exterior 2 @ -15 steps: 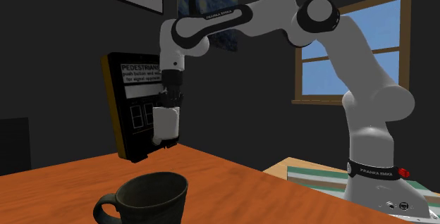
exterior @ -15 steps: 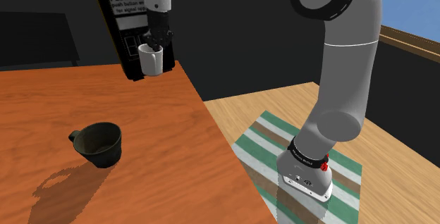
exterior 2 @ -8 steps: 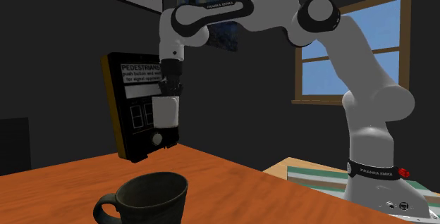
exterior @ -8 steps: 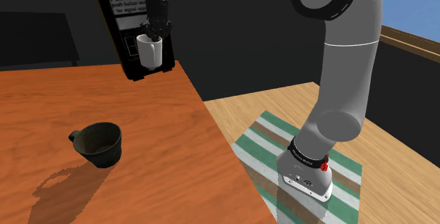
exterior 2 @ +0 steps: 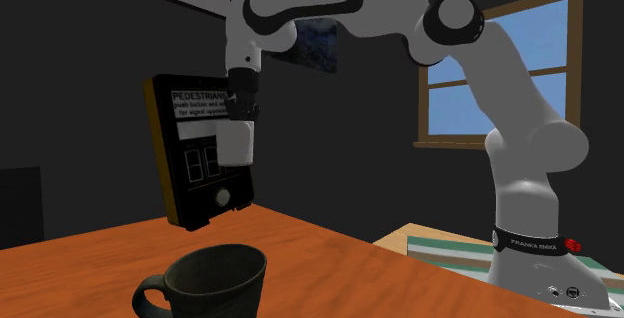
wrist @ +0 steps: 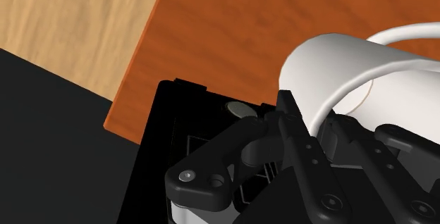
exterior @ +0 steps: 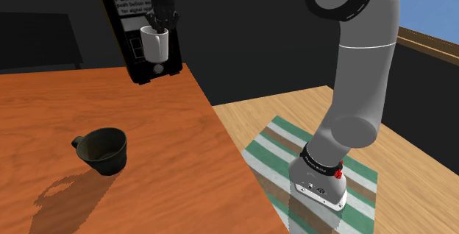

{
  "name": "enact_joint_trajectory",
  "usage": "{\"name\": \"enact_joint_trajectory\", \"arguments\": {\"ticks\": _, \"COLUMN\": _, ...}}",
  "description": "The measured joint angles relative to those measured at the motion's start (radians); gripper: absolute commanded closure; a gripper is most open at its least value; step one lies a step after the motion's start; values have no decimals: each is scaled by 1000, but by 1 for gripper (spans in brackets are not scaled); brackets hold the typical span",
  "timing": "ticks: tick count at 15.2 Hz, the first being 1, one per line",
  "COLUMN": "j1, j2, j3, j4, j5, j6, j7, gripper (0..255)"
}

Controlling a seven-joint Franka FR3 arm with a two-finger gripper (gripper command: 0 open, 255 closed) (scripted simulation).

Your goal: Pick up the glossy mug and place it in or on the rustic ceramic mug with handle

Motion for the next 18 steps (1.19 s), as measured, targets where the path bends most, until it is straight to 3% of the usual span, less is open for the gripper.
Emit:
{"name": "enact_joint_trajectory", "arguments": {"ticks": 10, "j1": 113, "j2": -132, "j3": 66, "j4": -175, "j5": 7, "j6": 52, "j7": 180, "gripper": 255}}
{"name": "enact_joint_trajectory", "arguments": {"ticks": 18, "j1": 219, "j2": -163, "j3": 132, "j4": -202, "j5": 0, "j6": 56, "j7": 353, "gripper": 255}}
